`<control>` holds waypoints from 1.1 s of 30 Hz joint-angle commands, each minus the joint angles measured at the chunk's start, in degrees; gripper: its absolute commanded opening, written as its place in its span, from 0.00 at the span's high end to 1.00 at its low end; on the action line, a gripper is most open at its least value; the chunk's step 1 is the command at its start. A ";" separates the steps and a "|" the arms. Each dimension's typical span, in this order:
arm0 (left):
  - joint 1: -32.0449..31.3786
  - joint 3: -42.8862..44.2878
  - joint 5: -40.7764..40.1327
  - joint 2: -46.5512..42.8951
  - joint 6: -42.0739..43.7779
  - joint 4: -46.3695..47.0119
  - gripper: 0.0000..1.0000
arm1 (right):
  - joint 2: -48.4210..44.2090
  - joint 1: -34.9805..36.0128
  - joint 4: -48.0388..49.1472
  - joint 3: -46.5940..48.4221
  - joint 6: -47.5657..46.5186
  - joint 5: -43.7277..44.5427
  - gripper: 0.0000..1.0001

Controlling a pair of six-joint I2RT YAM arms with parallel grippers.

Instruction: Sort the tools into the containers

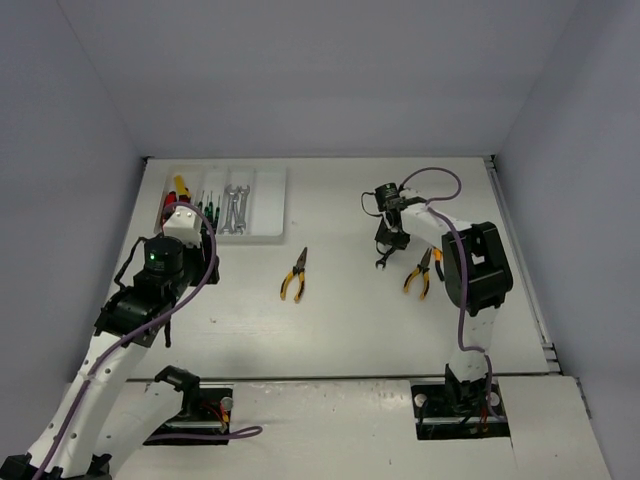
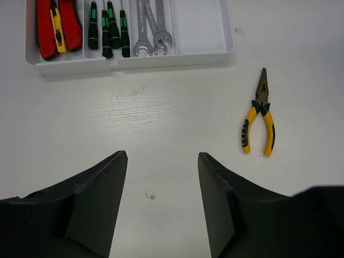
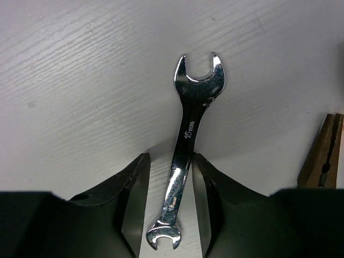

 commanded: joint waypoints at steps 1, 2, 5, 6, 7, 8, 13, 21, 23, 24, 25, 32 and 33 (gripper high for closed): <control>0.91 1.30 0.63 0.27 0.54 4.12 0.48 | -0.99 -0.62 -3.67 -2.79 1.16 -1.96 0.69; 0.98 1.30 0.64 0.36 0.57 4.12 0.48 | -0.94 -0.58 -3.69 -3.05 1.25 -2.52 0.71; 1.21 1.27 0.89 0.52 0.49 4.12 0.48 | -0.64 -0.58 -3.68 -3.73 1.07 -3.08 0.83; 1.21 1.21 1.07 0.52 0.49 4.12 0.48 | -0.52 -0.57 -3.67 -3.67 0.82 -3.13 0.91; 1.27 1.21 1.23 0.57 0.43 4.22 0.48 | -0.41 -0.32 -3.67 -3.52 0.57 -3.03 0.96; 1.30 1.21 1.45 0.67 0.32 4.29 0.48 | -0.34 -0.04 -3.65 -3.35 0.17 -2.84 1.00; 1.32 1.08 6.85 2.02 -2.24 5.13 0.48 | -2.67 5.64 -2.86 -1.96 -5.24 1.40 1.00; 1.21 -1.56 17.19 4.86 -12.75 12.10 0.48 | -15.25 15.40 13.65 -11.09 -12.14 -7.00 1.00; 1.13 -2.26 18.46 5.78 -15.02 14.56 0.48 | -18.16 17.49 17.66 -13.52 -13.66 -7.88 1.00; 1.09 -2.59 18.68 6.36 -16.08 14.94 0.48 | -19.27 18.52 18.02 -14.17 -13.96 -8.05 1.00; 0.91 -3.28 19.99 7.17 -18.02 17.18 0.48 | -20.58 19.84 20.07 -14.99 -15.70 -9.04 1.00; -1.41 -5.47 24.69 12.51 -25.16 28.81 0.48 | -28.21 26.04 28.14 -18.71 -19.16 -11.95 1.00; -2.15 -5.46 24.88 12.97 -25.90 30.61 0.48 | -29.29 26.77 29.41 -19.25 -19.02 -12.29 1.00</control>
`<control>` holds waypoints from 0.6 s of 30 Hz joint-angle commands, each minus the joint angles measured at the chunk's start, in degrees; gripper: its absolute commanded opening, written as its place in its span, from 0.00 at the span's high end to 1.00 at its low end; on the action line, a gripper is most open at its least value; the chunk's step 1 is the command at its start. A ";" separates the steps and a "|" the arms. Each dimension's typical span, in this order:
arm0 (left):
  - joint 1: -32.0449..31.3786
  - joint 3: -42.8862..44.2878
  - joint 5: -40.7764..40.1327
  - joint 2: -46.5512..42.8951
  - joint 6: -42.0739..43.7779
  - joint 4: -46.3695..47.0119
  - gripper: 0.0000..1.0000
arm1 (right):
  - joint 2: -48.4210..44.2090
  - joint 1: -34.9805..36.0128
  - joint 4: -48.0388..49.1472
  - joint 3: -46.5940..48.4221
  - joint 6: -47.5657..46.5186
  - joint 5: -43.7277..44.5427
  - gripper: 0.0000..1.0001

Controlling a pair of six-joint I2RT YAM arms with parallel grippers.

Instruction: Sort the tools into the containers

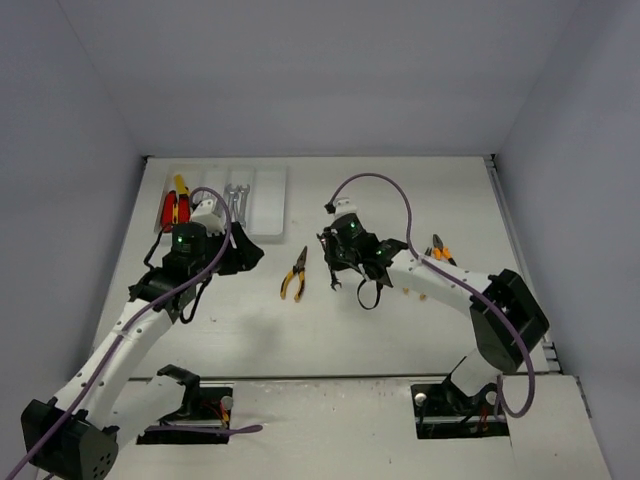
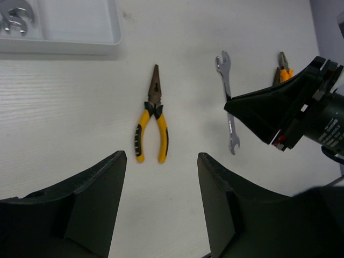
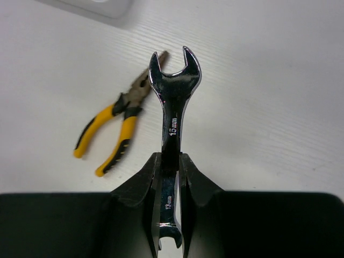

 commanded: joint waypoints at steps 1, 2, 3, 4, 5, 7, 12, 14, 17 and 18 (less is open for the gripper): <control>-2.47 0.49 3.99 2.68 -6.44 13.84 0.48 | -6.34 2.75 9.91 -1.50 -2.25 -2.59 1.00; -3.21 0.80 4.05 3.54 -6.87 14.76 0.48 | -7.20 3.24 10.89 -1.75 -1.88 -2.65 1.00; -3.87 1.07 4.07 4.25 -7.10 16.17 0.48 | -7.87 3.61 11.80 -1.87 -1.65 -2.80 1.00; -4.49 1.33 4.07 4.87 -7.20 17.87 0.48 | -8.44 3.92 12.68 -1.92 -1.49 -3.01 1.00; -5.03 1.43 3.91 5.25 -7.46 18.58 0.48 | -8.82 4.52 13.08 -1.93 -1.40 -3.02 1.00; -6.35 1.68 3.19 6.60 -7.84 19.67 0.48 | -9.94 5.03 13.81 -1.85 -1.18 -3.20 1.00; -8.10 3.50 3.01 9.62 -8.05 20.69 0.48 | -10.86 6.06 15.39 -1.80 -0.34 -5.04 1.00; -8.98 4.14 2.86 10.75 -7.72 20.98 0.48 | -11.09 6.46 15.77 -1.84 -0.25 -5.11 1.00; -10.10 4.84 2.75 11.68 -7.48 21.78 0.48 | -11.28 6.65 16.33 -1.99 -0.10 -5.56 1.00; -10.41 4.87 2.65 12.02 -7.48 22.31 0.48 | -11.30 6.77 16.45 -2.02 -0.08 -5.67 1.00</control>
